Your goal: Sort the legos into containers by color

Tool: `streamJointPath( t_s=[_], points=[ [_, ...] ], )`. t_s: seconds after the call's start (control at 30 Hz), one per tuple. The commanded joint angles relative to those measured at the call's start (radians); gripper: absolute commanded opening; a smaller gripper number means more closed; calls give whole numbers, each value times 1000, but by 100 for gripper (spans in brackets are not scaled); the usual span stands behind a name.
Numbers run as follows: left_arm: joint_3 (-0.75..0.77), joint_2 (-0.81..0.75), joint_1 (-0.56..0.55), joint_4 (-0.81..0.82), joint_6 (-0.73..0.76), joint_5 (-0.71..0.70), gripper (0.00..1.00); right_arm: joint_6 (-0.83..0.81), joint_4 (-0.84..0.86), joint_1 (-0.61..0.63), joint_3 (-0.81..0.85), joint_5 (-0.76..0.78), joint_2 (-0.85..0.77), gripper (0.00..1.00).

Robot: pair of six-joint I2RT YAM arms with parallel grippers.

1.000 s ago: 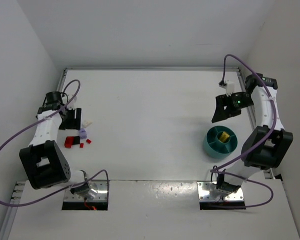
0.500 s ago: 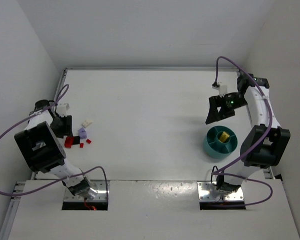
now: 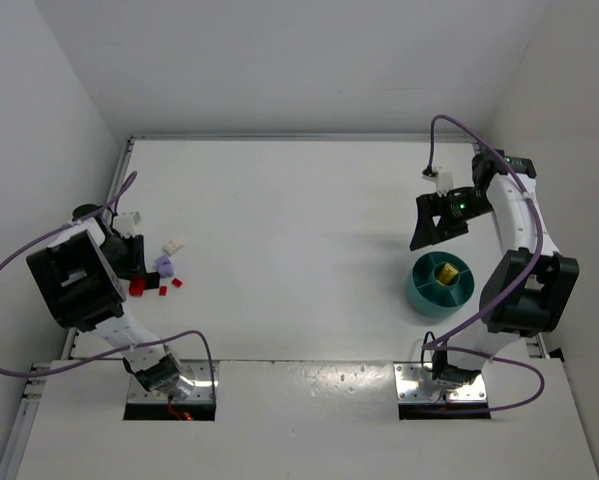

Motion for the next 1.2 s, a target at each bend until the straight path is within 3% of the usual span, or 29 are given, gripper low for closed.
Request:
streamJointPath(
  t_s=[0.0,0.23,0.5,0.63,0.67,0.83,0.93,0.97,1.03,1.17],
  points=[
    [29,14,21,16,9,28,45,13,16,17,-4,-14,-28,81],
    [1,-3,21,16,42,68,26,47,36,36,-39,-101,-41,81],
    [90,-193,11,-88,64,368,8,194,148,191,-116,-307,-115,76],
    [161,-305,-16,-98,-82,457,0,332,350,261,-129,-267,-236,76],
    [172,-325,-16,-69,-176,493,0,381,443,274,-140,-254,-259,76],
    [195,-449,-16,43,-471,576,3,418,510,339,-100,-232,-261,71],
    [204,-458,-40,94,-703,507,5,524,767,379,-201,-136,-394,73],
    [213,-446,-40,94,-790,507,5,583,932,390,-276,-108,-432,73],
    [213,-428,-40,94,-859,568,6,639,1064,431,-330,-108,-491,73],
    [173,-377,-68,125,-1059,648,6,768,1269,545,-370,-39,-427,73]
  ],
)
